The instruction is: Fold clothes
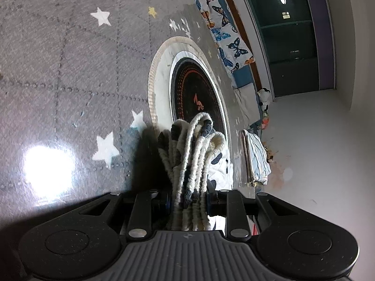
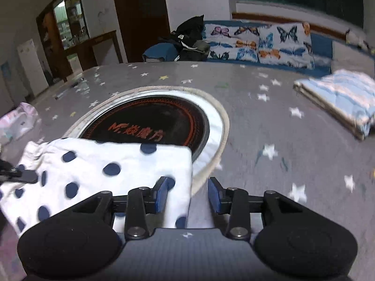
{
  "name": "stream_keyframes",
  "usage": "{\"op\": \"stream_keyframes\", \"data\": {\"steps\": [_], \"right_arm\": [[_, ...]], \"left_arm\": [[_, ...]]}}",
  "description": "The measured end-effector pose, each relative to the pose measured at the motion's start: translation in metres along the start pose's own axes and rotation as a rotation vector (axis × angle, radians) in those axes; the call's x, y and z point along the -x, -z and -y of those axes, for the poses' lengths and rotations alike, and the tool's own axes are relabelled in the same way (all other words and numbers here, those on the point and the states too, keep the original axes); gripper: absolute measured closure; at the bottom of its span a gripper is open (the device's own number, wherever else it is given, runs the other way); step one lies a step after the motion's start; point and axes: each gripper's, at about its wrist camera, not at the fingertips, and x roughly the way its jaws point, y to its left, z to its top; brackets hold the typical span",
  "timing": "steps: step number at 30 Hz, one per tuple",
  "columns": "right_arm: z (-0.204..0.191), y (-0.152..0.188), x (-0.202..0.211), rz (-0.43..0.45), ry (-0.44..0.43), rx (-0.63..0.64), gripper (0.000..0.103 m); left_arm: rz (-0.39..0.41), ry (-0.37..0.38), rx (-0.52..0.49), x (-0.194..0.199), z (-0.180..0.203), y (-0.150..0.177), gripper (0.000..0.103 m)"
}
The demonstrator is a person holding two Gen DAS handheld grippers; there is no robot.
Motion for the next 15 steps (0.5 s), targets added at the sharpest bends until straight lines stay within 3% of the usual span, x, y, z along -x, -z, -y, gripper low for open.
{"op": "stream_keyframes", "data": {"steps": [8,10,12,15], "right_arm": [[-0.003,0.016,0.004,0.013,-0.065,-0.077,0.067],[-0.006,0.018,0.004,0.019,-0.063,-0.078,0.075],[-0.008,0.02,0.005,0.031,-0.056,-0.092,0.089],[-0.007,0.025,0.013,0.064,-0.055,-0.114,0.098]], "left_arm": [[0.003,-0.022,-0.025,0.0,0.003,0.001,0.075],[0.003,-0.028,-0.031,0.0,0.005,0.001,0.075],[0.003,-0.042,-0.044,0.0,0.009,0.002,0.076],[0.001,-0.061,-0.072,0.0,0.018,0.004,0.076]]}}
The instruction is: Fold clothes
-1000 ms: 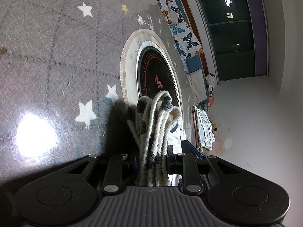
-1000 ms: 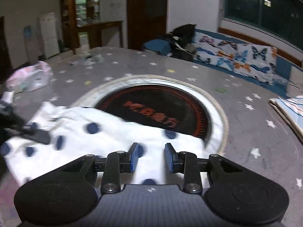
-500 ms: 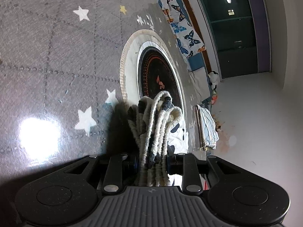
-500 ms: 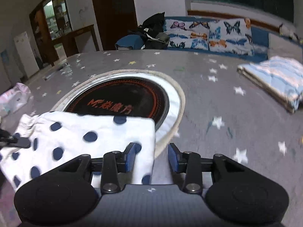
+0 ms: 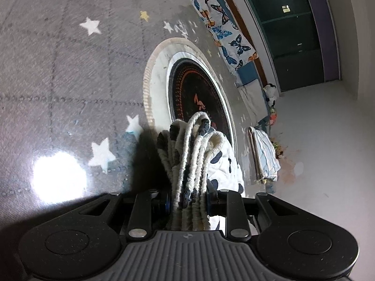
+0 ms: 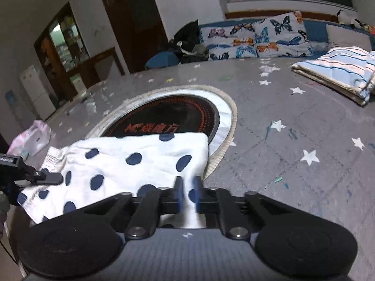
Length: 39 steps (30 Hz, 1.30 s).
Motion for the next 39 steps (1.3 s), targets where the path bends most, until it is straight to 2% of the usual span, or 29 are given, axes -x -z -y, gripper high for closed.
{"op": "stream_keyframes", "data": {"steps": [7,18,27,32,35,37,39], "right_arm": [[0.013,-0.001,0.04,0.091,0.067,0.001,0.1],[0.083,-0.013,0.087,0.152,0.27,-0.047,0.1],[0.146,-0.021,0.095,0.161,0.404,-0.108,0.1],[0.172,-0.02,0.091,0.151,0.459,-0.129,0.1],[0.183,-0.017,0.085,0.14,0.474,-0.151,0.1],[0.188,-0.014,0.08,0.12,0.48,-0.159,0.099],[0.191,-0.012,0.076,0.104,0.485,-0.162,0.095]], "left_arm": [[-0.048,0.004,-0.103,-0.02,0.043,0.004,0.076],[-0.173,0.022,-0.257,-0.119,0.129,0.018,0.076],[-0.247,0.005,-0.352,-0.2,0.175,0.029,0.076],[-0.262,-0.01,-0.389,-0.227,0.183,0.033,0.076],[-0.263,-0.031,-0.402,-0.235,0.184,0.034,0.073],[-0.256,-0.041,-0.42,-0.236,0.186,0.035,0.068],[-0.243,-0.05,-0.44,-0.235,0.189,0.035,0.056]]}}
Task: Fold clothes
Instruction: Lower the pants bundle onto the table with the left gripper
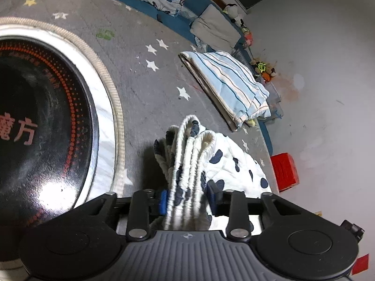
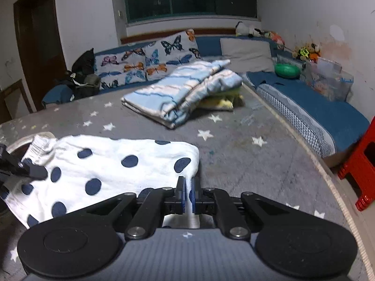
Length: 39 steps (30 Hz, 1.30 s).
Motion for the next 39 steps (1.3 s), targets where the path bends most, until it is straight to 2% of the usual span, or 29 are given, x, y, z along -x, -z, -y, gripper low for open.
{"op": "stream_keyframes", "data": {"steps": [4,10,12,15,18,25,32,37,39], "right_arm": [[-0.001,0.002,0.002,0.0,0.022,0.025,0.089],[-0.007,0.0,0.015,0.023,0.005,0.041,0.082],[-0.01,-0.002,0.016,0.021,-0.014,0.045,0.074],[-0.016,-0.008,0.013,0.017,-0.048,0.039,0.07],[-0.022,-0.013,0.007,0.009,-0.079,0.033,0.069],[-0.037,-0.026,-0.02,-0.019,-0.103,0.04,0.066],[-0.037,-0.032,-0.046,-0.059,-0.091,0.022,0.063],[-0.034,-0.033,-0.047,-0.057,-0.089,0.01,0.06],[-0.033,-0.033,-0.039,-0.047,-0.087,0.01,0.055]], "left_arm": [[0.051,-0.019,-0.034,0.014,0.003,-0.005,0.052],[0.127,-0.066,-0.133,0.029,0.017,-0.009,0.054],[0.146,-0.075,-0.172,0.031,0.024,-0.008,0.062],[0.167,-0.051,-0.247,0.03,0.038,-0.006,0.072],[0.149,-0.034,-0.315,0.021,0.049,-0.005,0.073],[0.097,-0.035,-0.384,-0.015,0.062,-0.012,0.075],[0.069,-0.072,-0.358,-0.042,0.051,-0.024,0.075],[0.073,-0.056,-0.313,-0.038,0.048,-0.027,0.075],[0.078,-0.048,-0.321,-0.032,0.052,-0.024,0.072]]}}
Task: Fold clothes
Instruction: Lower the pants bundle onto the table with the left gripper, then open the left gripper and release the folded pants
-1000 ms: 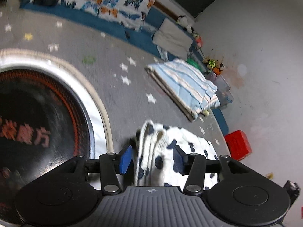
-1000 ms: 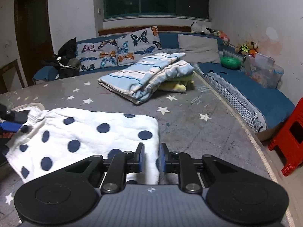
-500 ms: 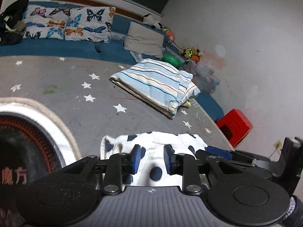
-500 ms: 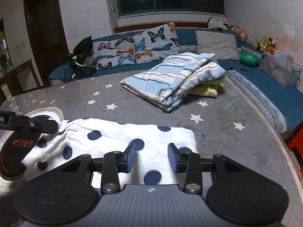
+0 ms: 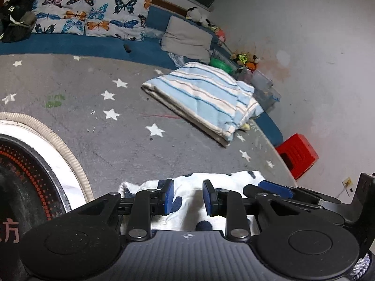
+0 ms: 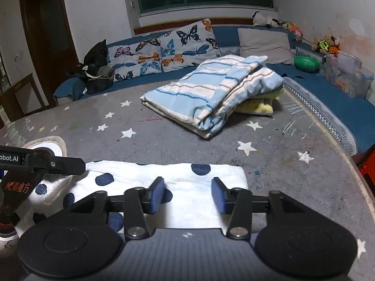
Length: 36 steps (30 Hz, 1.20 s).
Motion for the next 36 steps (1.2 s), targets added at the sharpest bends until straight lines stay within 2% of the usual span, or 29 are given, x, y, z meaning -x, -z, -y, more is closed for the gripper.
{"op": "stream_keyframes", "data": {"steps": [5,15,22,26,29,32,35,36], "right_arm": [[0.0,0.01,0.029,0.018,-0.001,0.005,0.047],[-0.01,0.063,0.098,0.028,-0.039,0.052,0.05],[-0.011,0.098,0.106,-0.014,-0.008,0.052,0.054],[-0.015,0.103,0.12,0.016,0.008,0.061,0.051],[-0.02,0.106,0.131,0.044,0.012,0.067,0.041],[-0.027,0.112,0.137,0.063,0.015,0.072,0.021],[-0.036,0.122,0.142,0.079,0.008,0.073,0.015],[-0.038,0.124,0.144,0.083,0.002,0.07,0.009]], "left_arm": [[0.014,0.013,-0.034,0.023,0.013,0.009,0.063],[0.024,0.039,-0.06,0.062,0.021,0.047,0.064],[-0.004,0.012,-0.032,0.067,0.012,0.06,0.064],[0.0,0.007,-0.044,0.078,0.014,0.067,0.062],[-0.005,-0.004,-0.064,0.087,0.017,0.076,0.055],[-0.017,-0.019,-0.084,0.093,0.019,0.088,0.046],[-0.021,-0.031,-0.082,0.1,0.018,0.1,0.038],[-0.025,-0.036,-0.077,0.102,0.017,0.104,0.034]]}}
